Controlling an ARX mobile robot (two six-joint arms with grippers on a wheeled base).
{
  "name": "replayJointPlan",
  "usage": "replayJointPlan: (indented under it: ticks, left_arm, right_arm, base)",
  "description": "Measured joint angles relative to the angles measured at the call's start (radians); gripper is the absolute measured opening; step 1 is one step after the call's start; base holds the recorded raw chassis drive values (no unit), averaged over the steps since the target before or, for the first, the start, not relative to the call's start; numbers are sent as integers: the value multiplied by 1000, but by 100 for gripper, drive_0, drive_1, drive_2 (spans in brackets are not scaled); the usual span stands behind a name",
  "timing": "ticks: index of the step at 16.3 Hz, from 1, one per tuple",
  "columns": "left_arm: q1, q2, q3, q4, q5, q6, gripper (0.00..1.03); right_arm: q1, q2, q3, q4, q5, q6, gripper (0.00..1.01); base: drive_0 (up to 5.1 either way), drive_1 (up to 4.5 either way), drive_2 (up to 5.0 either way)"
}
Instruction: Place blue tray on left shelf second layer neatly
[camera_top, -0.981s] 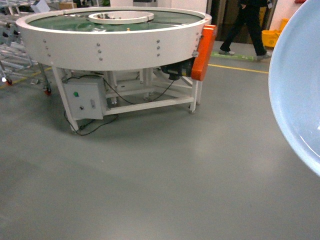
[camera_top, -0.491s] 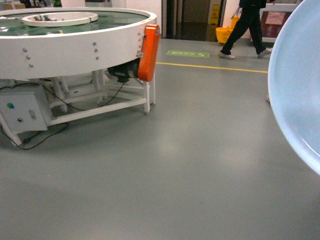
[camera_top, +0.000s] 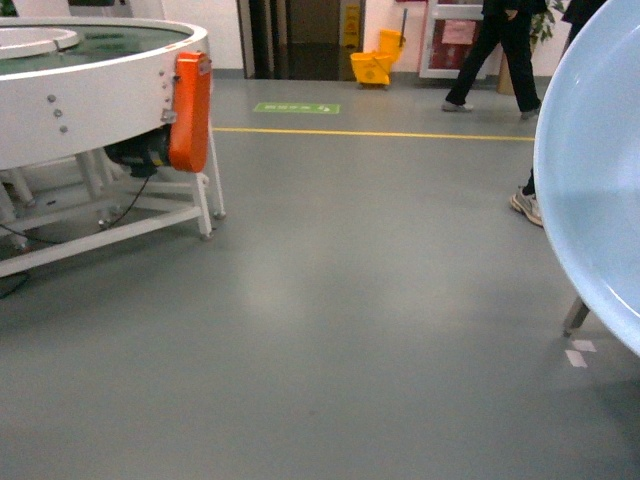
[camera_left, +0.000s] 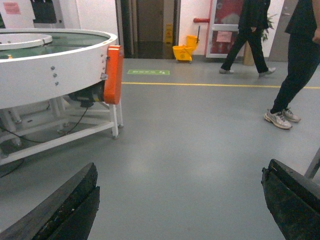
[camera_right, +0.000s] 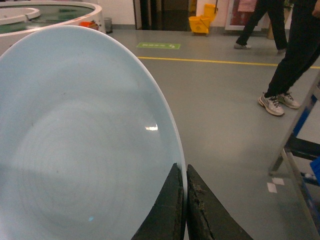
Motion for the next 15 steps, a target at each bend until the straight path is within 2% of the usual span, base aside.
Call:
replayJointPlan:
  ticks: [3,4,13,15]
  left_arm:
    - [0,0,0,2,4,0,98]
    - [0,0,0,-2,2,0,98]
    - [0,0,0,0,1,0,98]
    - [0,0,0,0,0,0,98]
  right_arm:
    - [-1,2,-2,-4,12,0,2]
    - [1,0,-1,5,2,0,2]
    - [0,0,-2,3,0,0,2]
    - [0,0,-2,0,0,0,2]
  base:
    - [-142,-142,-142]
    - [-151,-151,-151]
    - [-631,197,-32]
    - [-139,-139,-139]
